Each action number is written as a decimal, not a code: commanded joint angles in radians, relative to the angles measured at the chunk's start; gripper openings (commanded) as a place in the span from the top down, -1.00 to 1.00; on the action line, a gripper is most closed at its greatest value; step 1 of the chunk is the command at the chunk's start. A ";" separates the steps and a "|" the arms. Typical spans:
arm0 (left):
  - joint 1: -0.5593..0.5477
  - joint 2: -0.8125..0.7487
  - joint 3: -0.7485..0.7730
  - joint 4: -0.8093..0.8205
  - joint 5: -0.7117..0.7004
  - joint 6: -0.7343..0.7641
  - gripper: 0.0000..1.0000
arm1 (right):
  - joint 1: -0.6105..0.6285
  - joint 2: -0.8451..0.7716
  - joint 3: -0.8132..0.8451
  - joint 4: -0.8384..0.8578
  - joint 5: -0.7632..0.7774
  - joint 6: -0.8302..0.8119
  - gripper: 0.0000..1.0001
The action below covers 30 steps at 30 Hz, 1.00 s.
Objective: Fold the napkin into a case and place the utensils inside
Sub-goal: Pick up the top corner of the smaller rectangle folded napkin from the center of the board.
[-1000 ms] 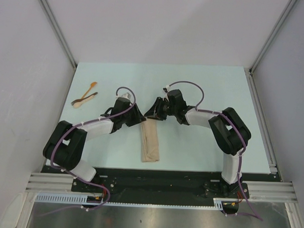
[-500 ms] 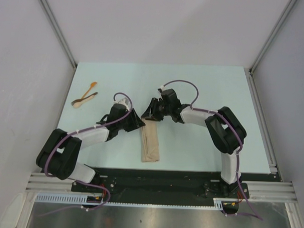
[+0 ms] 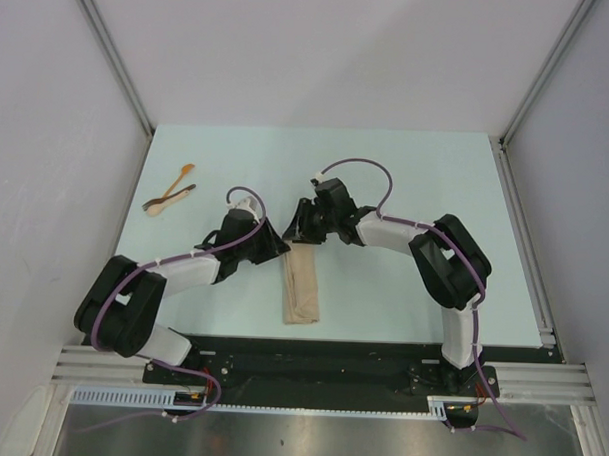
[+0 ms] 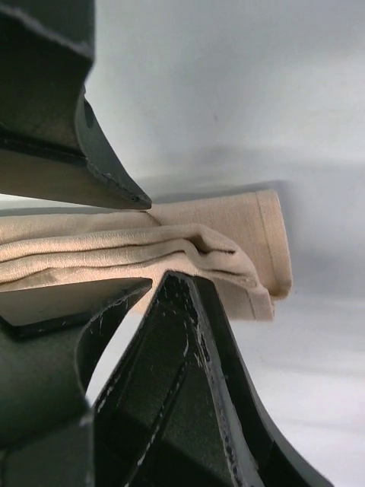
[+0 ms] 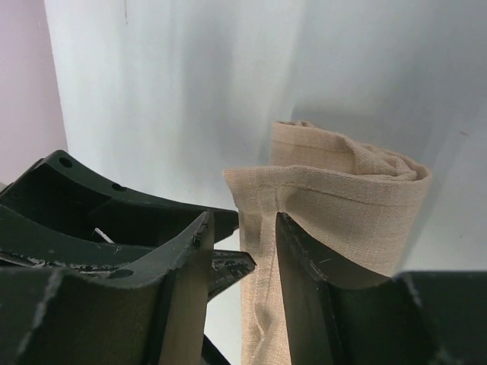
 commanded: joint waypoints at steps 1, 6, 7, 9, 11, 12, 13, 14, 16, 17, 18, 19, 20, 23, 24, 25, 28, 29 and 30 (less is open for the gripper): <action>0.000 -0.037 0.036 -0.043 -0.069 -0.009 0.08 | 0.000 0.001 0.042 -0.010 0.034 -0.025 0.14; 0.030 -0.048 0.057 -0.050 -0.081 0.002 0.34 | -0.008 0.001 0.041 -0.010 0.025 -0.008 0.14; 0.037 -0.043 0.066 -0.058 -0.083 0.007 0.45 | -0.011 0.004 0.042 -0.009 0.014 -0.005 0.14; 0.055 -0.031 0.088 -0.069 -0.081 0.005 0.52 | -0.014 0.013 0.042 0.002 0.004 0.012 0.14; 0.064 -0.020 0.103 -0.069 -0.073 0.004 0.57 | -0.017 0.016 0.042 0.005 -0.003 0.019 0.14; 0.069 -0.019 0.108 -0.078 -0.081 0.004 0.62 | -0.017 0.013 0.042 0.008 -0.001 0.022 0.14; 0.070 -0.019 0.114 -0.078 -0.087 0.004 0.66 | -0.018 0.012 0.041 0.011 0.000 0.024 0.13; 0.073 -0.016 0.119 -0.084 -0.093 0.002 0.68 | -0.020 0.012 0.039 0.009 -0.001 0.025 0.14; 0.078 -0.011 0.131 -0.084 -0.093 0.002 0.73 | -0.021 0.012 0.039 0.013 -0.001 0.027 0.13; 0.078 0.001 0.139 -0.103 -0.099 0.002 0.74 | -0.020 0.010 0.039 0.014 -0.003 0.028 0.13; 0.078 0.013 0.146 -0.115 -0.116 -0.001 0.74 | -0.021 0.010 0.039 0.014 -0.006 0.028 0.12; 0.078 0.026 0.168 -0.127 -0.119 -0.001 0.74 | -0.023 0.012 0.039 0.014 -0.006 0.028 0.11; 0.078 0.040 0.177 -0.138 -0.121 -0.002 0.74 | -0.021 0.013 0.039 0.017 -0.009 0.030 0.11; 0.078 0.101 0.200 -0.106 -0.090 0.002 0.75 | -0.020 0.018 0.041 0.019 -0.010 0.035 0.10; 0.078 0.116 0.206 -0.097 -0.077 0.010 0.77 | -0.021 0.016 0.042 0.017 -0.010 0.035 0.10; 0.076 0.136 0.211 -0.089 -0.063 0.007 0.78 | -0.021 0.018 0.042 0.017 -0.010 0.039 0.10; 0.075 0.152 0.189 -0.023 -0.038 -0.004 0.78 | -0.020 0.023 0.044 0.014 -0.006 0.041 0.10; 0.073 0.153 0.185 -0.005 -0.032 -0.007 0.78 | -0.020 0.024 0.045 0.016 -0.007 0.042 0.10; 0.073 0.153 0.177 0.011 -0.026 -0.006 0.80 | -0.021 0.027 0.045 0.014 -0.006 0.044 0.10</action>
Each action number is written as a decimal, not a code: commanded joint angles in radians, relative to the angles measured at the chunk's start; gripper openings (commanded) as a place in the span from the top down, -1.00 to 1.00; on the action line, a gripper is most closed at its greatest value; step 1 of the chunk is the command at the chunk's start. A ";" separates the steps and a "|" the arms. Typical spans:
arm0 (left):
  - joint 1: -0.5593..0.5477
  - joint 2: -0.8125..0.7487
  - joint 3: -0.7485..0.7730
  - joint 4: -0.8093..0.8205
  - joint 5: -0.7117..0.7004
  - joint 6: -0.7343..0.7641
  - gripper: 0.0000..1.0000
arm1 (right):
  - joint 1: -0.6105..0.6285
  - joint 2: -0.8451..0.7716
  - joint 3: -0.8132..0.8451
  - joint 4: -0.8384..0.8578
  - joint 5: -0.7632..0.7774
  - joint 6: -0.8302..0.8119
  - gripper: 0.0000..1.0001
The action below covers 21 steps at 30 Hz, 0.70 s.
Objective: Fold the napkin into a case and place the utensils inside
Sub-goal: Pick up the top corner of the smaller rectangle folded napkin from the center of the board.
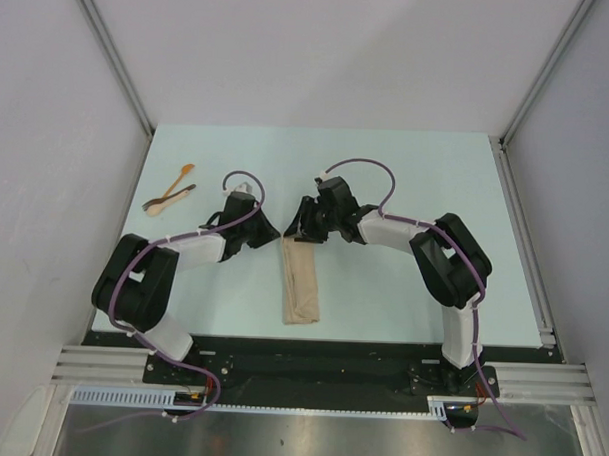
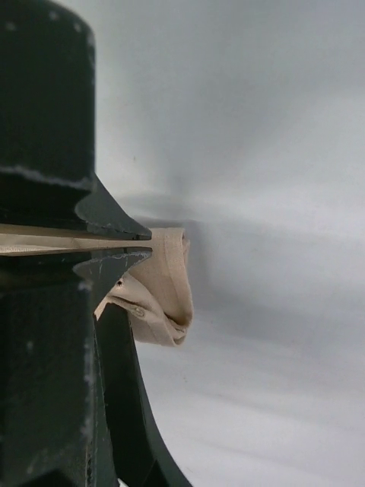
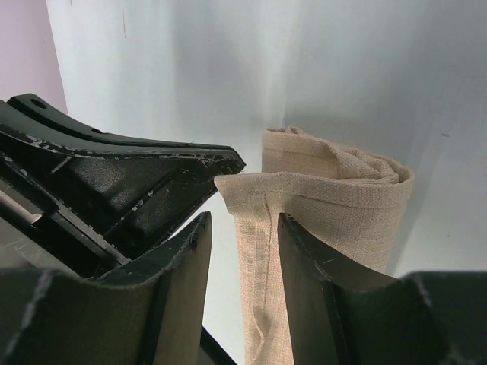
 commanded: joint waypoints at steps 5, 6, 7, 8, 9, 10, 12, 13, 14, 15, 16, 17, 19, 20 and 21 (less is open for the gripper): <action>-0.005 -0.031 -0.054 0.179 0.059 -0.010 0.80 | -0.002 0.028 0.049 0.019 -0.002 0.020 0.10; -0.005 -0.034 -0.064 0.187 0.060 -0.010 0.80 | 0.000 0.030 0.049 0.022 -0.002 0.022 0.10; -0.008 -0.034 -0.066 0.195 0.063 -0.010 0.80 | 0.000 0.028 0.048 0.025 0.000 0.022 0.10; -0.009 -0.029 -0.068 0.193 0.068 -0.013 0.80 | 0.001 0.026 0.049 0.025 0.000 0.025 0.09; -0.009 -0.028 -0.071 0.196 0.074 -0.016 0.80 | 0.001 0.026 0.051 0.025 0.000 0.025 0.09; -0.011 -0.025 -0.075 0.205 0.078 -0.019 0.80 | 0.001 0.026 0.051 0.025 0.000 0.025 0.09; -0.011 -0.031 -0.095 0.221 0.083 -0.031 0.81 | 0.000 0.028 0.055 0.025 0.000 0.025 0.09; -0.014 -0.034 -0.101 0.236 0.086 -0.034 0.81 | 0.001 0.030 0.055 0.023 0.000 0.025 0.08; -0.014 -0.039 -0.106 0.241 0.089 -0.037 0.81 | 0.003 0.033 0.057 0.023 -0.002 0.025 0.08; -0.016 -0.046 -0.109 0.244 0.092 -0.039 0.81 | 0.003 0.033 0.058 0.025 -0.005 0.025 0.08; -0.020 -0.051 -0.115 0.250 0.091 -0.040 0.81 | 0.003 0.036 0.060 0.026 -0.006 0.025 0.07; -0.022 -0.055 -0.115 0.250 0.091 -0.042 0.81 | 0.003 0.039 0.060 0.028 -0.009 0.023 0.07; -0.026 -0.065 -0.117 0.250 0.094 -0.042 0.80 | 0.006 0.037 0.061 0.031 -0.008 0.025 0.07; -0.028 -0.069 -0.118 0.253 0.095 -0.047 0.81 | 0.007 0.037 0.061 0.031 -0.006 0.026 0.07; -0.026 -0.078 -0.124 0.258 0.092 -0.047 0.81 | 0.009 0.040 0.063 0.031 -0.006 0.026 0.07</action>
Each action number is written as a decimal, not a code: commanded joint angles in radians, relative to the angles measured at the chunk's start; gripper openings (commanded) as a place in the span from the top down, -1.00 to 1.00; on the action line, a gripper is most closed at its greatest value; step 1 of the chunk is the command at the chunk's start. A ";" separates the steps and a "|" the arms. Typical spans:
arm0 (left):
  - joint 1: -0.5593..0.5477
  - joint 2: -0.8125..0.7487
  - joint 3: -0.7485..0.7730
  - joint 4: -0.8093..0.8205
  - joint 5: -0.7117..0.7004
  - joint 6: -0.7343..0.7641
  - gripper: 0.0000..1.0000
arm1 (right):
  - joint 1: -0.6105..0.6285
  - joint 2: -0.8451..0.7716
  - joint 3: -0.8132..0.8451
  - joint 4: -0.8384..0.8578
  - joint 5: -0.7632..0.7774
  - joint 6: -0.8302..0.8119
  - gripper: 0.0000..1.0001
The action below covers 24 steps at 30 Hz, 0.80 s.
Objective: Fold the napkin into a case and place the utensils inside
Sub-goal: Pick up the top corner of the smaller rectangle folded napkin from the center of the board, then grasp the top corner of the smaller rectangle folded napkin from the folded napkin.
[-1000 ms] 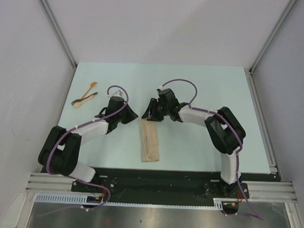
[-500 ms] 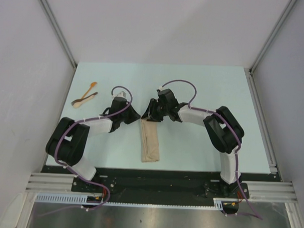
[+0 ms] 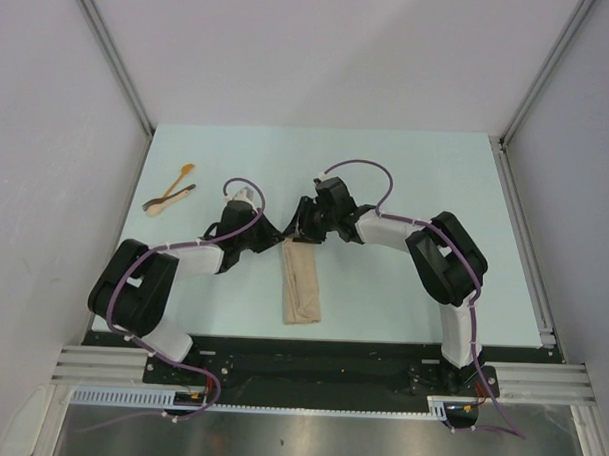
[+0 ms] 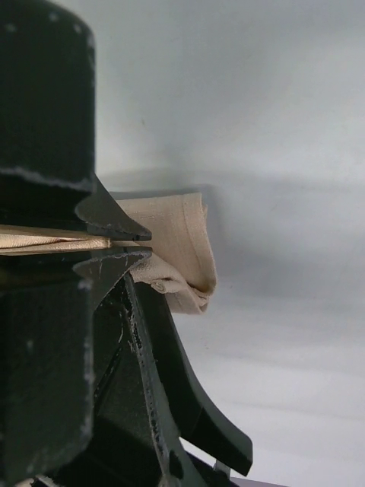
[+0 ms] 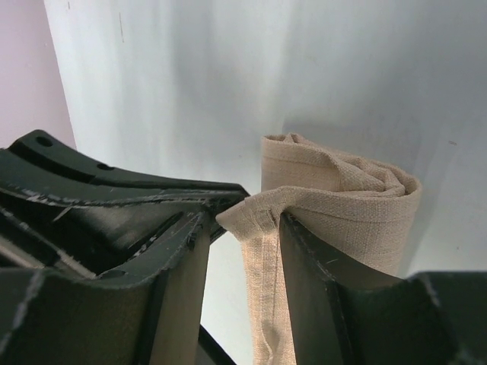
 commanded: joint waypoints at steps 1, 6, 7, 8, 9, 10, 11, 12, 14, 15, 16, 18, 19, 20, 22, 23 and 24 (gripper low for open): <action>-0.010 -0.064 -0.015 0.062 0.016 -0.020 0.81 | 0.007 0.011 0.044 0.025 -0.003 0.003 0.07; -0.010 -0.070 -0.011 0.049 0.011 -0.013 0.81 | 0.009 0.009 0.029 0.043 -0.006 0.014 0.18; -0.012 -0.070 -0.009 0.049 0.010 -0.013 0.81 | 0.009 0.009 0.027 0.048 -0.008 0.016 0.27; -0.010 -0.066 -0.009 0.046 0.008 -0.013 0.81 | 0.009 0.008 0.026 0.051 -0.008 0.019 0.32; -0.010 -0.062 -0.008 0.049 0.011 -0.012 0.81 | 0.009 0.008 0.024 0.052 -0.009 0.022 0.40; -0.012 -0.059 -0.006 0.049 0.017 -0.012 0.81 | 0.004 0.008 0.020 0.058 -0.011 0.026 0.55; -0.012 -0.059 -0.006 0.051 0.019 -0.010 0.81 | 0.003 0.011 0.017 0.066 -0.015 0.030 0.63; -0.012 -0.062 -0.006 0.055 0.021 -0.010 0.81 | 0.003 0.009 0.017 0.072 -0.017 0.033 0.71; -0.012 -0.073 -0.008 0.054 0.013 0.000 0.81 | 0.000 0.006 0.004 0.077 -0.018 0.036 0.89; -0.013 -0.079 -0.006 0.043 0.007 0.005 0.81 | -0.002 0.005 0.001 0.082 -0.015 0.037 1.00; -0.012 -0.085 -0.006 0.036 0.002 0.019 0.80 | -0.003 0.003 -0.005 0.086 -0.014 0.036 1.00; -0.013 -0.107 -0.003 0.016 -0.016 0.034 0.80 | -0.010 -0.014 -0.028 0.100 -0.012 0.036 1.00; -0.012 -0.115 -0.004 0.010 -0.022 0.049 0.78 | -0.011 -0.018 -0.038 0.109 -0.014 0.039 1.00; -0.013 -0.124 0.003 0.002 -0.035 0.054 0.76 | -0.016 -0.023 -0.058 0.118 -0.017 0.046 1.00; -0.015 -0.133 0.012 -0.041 -0.050 0.077 0.70 | -0.020 -0.046 -0.081 0.141 -0.017 0.050 1.00; -0.015 -0.141 0.020 -0.072 -0.074 0.086 0.65 | -0.023 -0.058 -0.103 0.152 -0.015 0.049 1.00; -0.016 -0.151 0.025 -0.086 -0.085 0.095 0.60 | -0.023 -0.076 -0.114 0.155 -0.012 0.054 1.00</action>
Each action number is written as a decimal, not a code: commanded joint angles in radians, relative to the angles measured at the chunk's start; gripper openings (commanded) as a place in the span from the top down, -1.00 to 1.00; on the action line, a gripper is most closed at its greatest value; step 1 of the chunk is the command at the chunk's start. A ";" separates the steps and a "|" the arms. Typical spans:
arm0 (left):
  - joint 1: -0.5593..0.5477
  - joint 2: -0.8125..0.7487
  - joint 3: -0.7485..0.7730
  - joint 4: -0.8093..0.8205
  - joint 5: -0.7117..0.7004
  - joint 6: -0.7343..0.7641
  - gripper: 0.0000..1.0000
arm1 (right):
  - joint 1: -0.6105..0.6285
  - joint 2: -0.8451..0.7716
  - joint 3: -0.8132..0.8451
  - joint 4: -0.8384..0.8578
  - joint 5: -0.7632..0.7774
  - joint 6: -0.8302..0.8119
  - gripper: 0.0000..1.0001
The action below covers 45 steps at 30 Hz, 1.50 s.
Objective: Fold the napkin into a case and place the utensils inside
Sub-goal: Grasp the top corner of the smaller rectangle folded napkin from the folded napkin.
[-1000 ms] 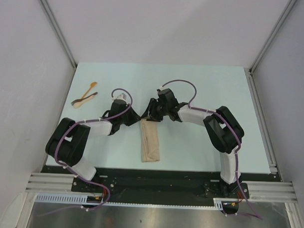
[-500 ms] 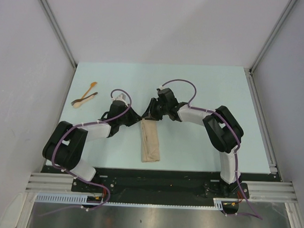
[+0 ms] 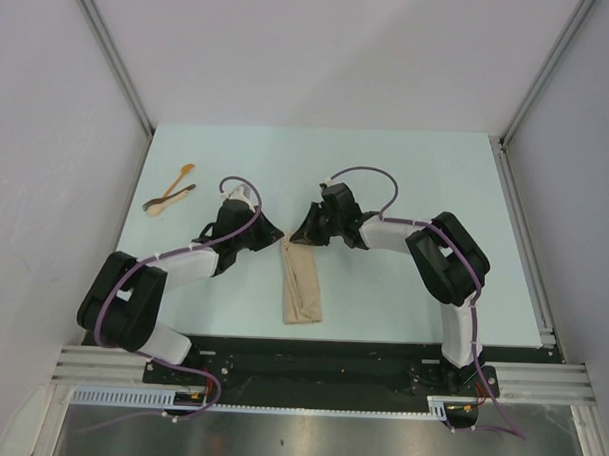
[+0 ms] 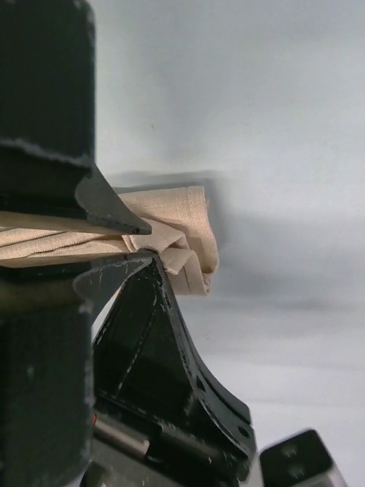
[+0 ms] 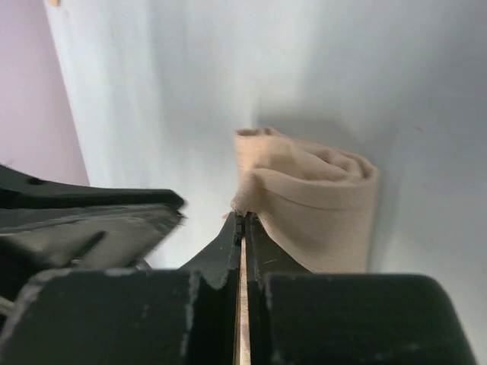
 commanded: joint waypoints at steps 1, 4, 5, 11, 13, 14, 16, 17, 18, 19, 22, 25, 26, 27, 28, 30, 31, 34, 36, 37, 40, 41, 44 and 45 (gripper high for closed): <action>-0.011 -0.066 0.044 -0.071 -0.065 0.089 0.48 | -0.010 -0.089 -0.061 0.069 -0.004 0.017 1.00; -0.019 -0.064 0.079 -0.135 -0.098 0.147 0.35 | -0.020 -0.131 -0.113 0.098 -0.019 0.035 1.00; -0.023 -0.061 0.093 -0.150 -0.104 0.158 0.34 | -0.021 -0.143 -0.128 0.120 -0.019 0.043 1.00; -0.094 0.019 0.180 -0.216 -0.127 0.279 0.30 | -0.038 -0.200 -0.194 0.143 -0.032 0.057 1.00; -0.128 0.058 0.211 -0.243 -0.156 0.325 0.32 | -0.049 -0.206 -0.208 0.146 -0.030 0.065 1.00; -0.137 0.066 0.232 -0.259 -0.167 0.334 0.32 | -0.052 -0.211 -0.211 0.157 -0.033 0.069 1.00; -0.164 0.080 0.246 -0.260 -0.206 0.363 0.35 | -0.055 -0.208 -0.217 0.163 -0.045 0.074 1.00; -0.172 0.089 0.252 -0.260 -0.216 0.375 0.35 | -0.056 -0.209 -0.219 0.161 -0.047 0.075 1.00; -0.184 0.094 0.258 -0.260 -0.223 0.394 0.36 | -0.056 -0.209 -0.219 0.160 -0.048 0.075 1.00; -0.189 0.100 0.265 -0.260 -0.234 0.399 0.38 | -0.059 -0.211 -0.228 0.158 -0.048 0.075 1.00; -0.201 0.128 0.288 -0.313 -0.269 0.420 0.38 | -0.066 -0.226 -0.248 0.168 -0.047 0.078 1.00; -0.217 0.146 0.288 -0.319 -0.285 0.440 0.37 | -0.078 -0.238 -0.262 0.163 -0.047 0.072 1.00; -0.226 0.151 0.286 -0.319 -0.297 0.451 0.36 | -0.081 -0.241 -0.266 0.160 -0.047 0.072 1.00; -0.230 0.152 0.286 -0.319 -0.306 0.454 0.36 | -0.084 -0.248 -0.266 0.158 -0.048 0.071 1.00; -0.237 0.155 0.291 -0.322 -0.317 0.455 0.35 | -0.084 -0.248 -0.266 0.157 -0.048 0.069 1.00; -0.246 0.168 0.298 -0.329 -0.325 0.466 0.32 | -0.087 -0.249 -0.268 0.157 -0.055 0.069 1.00; -0.249 0.172 0.308 -0.332 -0.329 0.469 0.31 | -0.087 -0.251 -0.269 0.157 -0.051 0.069 1.00; -0.263 0.200 0.332 -0.348 -0.365 0.474 0.28 | -0.087 -0.251 -0.269 0.158 -0.053 0.072 1.00; -0.270 0.218 0.346 -0.364 -0.383 0.478 0.28 | -0.086 -0.248 -0.269 0.158 -0.051 0.071 1.00; -0.275 0.224 0.358 -0.370 -0.398 0.478 0.27 | -0.086 -0.246 -0.268 0.160 -0.053 0.074 1.00; -0.283 0.241 0.372 -0.379 -0.429 0.477 0.27 | -0.083 -0.238 -0.266 0.161 -0.053 0.074 1.00; -0.283 0.241 0.374 -0.378 -0.434 0.478 0.29 | -0.081 -0.237 -0.263 0.161 -0.051 0.075 1.00; -0.286 0.247 0.381 -0.381 -0.447 0.478 0.45 | -0.073 -0.228 -0.263 0.161 -0.048 0.078 1.00; -0.286 0.249 0.384 -0.382 -0.449 0.480 0.50 | -0.070 -0.225 -0.260 0.161 -0.047 0.078 1.00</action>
